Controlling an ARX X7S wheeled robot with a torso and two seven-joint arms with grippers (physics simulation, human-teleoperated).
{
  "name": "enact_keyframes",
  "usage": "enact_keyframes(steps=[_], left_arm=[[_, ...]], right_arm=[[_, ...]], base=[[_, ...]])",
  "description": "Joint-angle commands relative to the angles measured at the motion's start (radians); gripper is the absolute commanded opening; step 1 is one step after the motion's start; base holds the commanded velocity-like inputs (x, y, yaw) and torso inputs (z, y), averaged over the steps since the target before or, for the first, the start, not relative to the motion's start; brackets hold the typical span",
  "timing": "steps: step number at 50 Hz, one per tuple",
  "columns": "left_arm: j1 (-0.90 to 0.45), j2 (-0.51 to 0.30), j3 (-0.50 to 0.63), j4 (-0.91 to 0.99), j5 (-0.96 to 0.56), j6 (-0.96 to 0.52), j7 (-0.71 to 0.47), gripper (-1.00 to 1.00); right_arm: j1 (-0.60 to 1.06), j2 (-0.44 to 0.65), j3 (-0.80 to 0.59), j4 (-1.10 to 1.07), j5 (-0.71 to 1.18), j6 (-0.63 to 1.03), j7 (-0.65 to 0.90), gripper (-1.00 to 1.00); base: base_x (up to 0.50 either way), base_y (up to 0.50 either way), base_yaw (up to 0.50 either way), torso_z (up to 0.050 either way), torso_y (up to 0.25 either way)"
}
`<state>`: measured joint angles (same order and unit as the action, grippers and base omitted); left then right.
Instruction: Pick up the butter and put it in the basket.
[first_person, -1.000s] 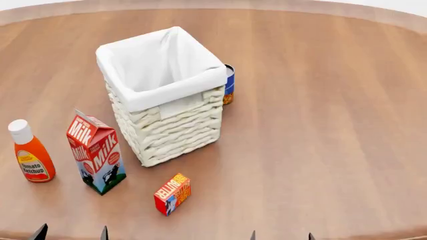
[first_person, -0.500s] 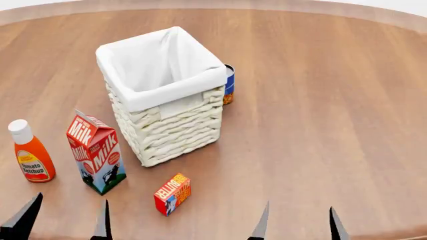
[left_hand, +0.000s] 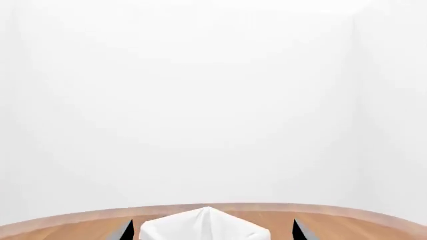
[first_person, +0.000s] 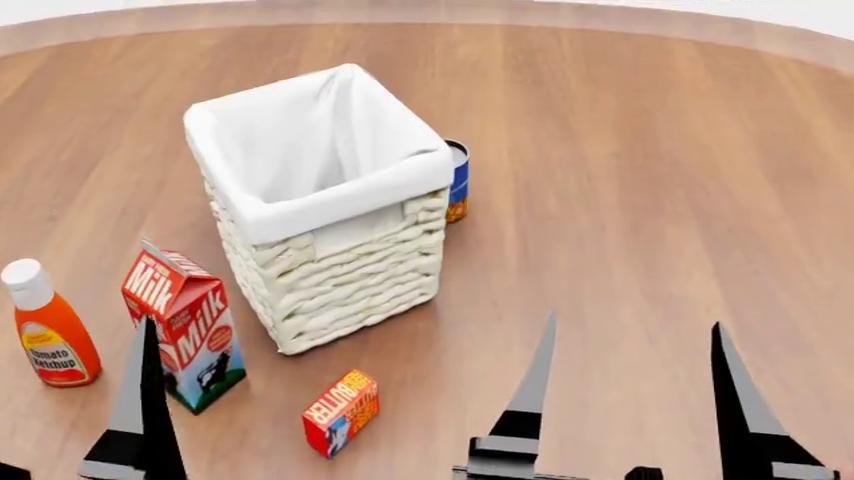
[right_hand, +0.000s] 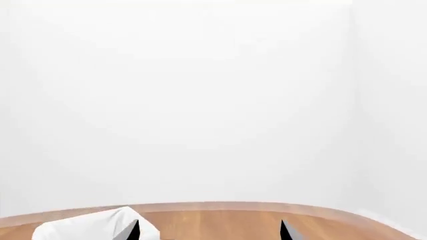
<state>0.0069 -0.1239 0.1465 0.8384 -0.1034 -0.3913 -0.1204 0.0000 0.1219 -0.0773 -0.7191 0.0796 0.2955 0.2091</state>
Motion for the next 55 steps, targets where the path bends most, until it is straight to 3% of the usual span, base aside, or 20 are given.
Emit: enact_keyframes(steps=[1, 27, 55], left_arm=[[-0.009, -0.025, 0.016, 0.095, -0.013, -0.055, -0.03, 1.0], [-0.012, -0.055, 0.028, 0.095, -0.045, -0.05, -0.068, 1.0], [-0.018, -0.084, 0.047, 0.086, -0.068, -0.037, -0.101, 1.0]], right_arm=[[0.006, 0.02, -0.011, -0.081, 0.004, 0.047, 0.021, 1.0], [0.004, 0.037, -0.013, -0.085, 0.045, 0.02, 0.042, 1.0], [0.016, 0.072, -0.053, -0.068, 0.005, 0.064, 0.078, 1.0]], base=[[0.5, 0.0, 0.0, 0.0, 0.0], [0.5, 0.0, 0.0, 0.0, 0.0], [0.0, 0.0, 0.0, 0.0, 0.001]])
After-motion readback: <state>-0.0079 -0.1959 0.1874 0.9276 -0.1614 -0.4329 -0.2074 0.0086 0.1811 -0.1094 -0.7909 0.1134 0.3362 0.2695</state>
